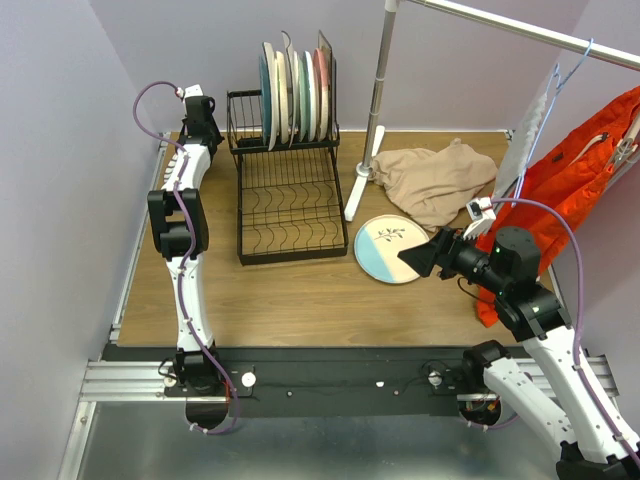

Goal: Unload the plates from the dish rack
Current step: Place the plate at the corner of the board.

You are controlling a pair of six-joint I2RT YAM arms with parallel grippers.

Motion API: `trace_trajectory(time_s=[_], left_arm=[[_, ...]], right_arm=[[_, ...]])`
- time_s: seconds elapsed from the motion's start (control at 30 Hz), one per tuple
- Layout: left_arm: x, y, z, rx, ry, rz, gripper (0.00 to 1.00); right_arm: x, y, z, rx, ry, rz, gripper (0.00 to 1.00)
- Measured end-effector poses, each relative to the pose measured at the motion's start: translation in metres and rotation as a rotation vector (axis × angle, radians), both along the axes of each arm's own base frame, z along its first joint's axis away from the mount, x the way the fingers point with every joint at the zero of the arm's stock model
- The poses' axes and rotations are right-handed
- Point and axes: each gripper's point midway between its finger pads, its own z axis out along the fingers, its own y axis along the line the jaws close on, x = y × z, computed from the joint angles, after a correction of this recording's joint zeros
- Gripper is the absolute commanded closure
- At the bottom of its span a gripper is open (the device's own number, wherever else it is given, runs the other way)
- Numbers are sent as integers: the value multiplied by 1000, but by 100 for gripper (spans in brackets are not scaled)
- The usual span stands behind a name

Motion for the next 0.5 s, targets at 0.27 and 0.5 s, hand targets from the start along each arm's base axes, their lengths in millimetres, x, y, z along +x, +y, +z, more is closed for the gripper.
trace_trajectory(time_s=[0.27,0.5], left_arm=[[-2,-2,-3,-20,10,3,70],[-6,-5,-11,-57,30,15,70]], right_arm=[[1,0,-2,-3,7,0,13],[1,0,-2,-3,9,0,13]])
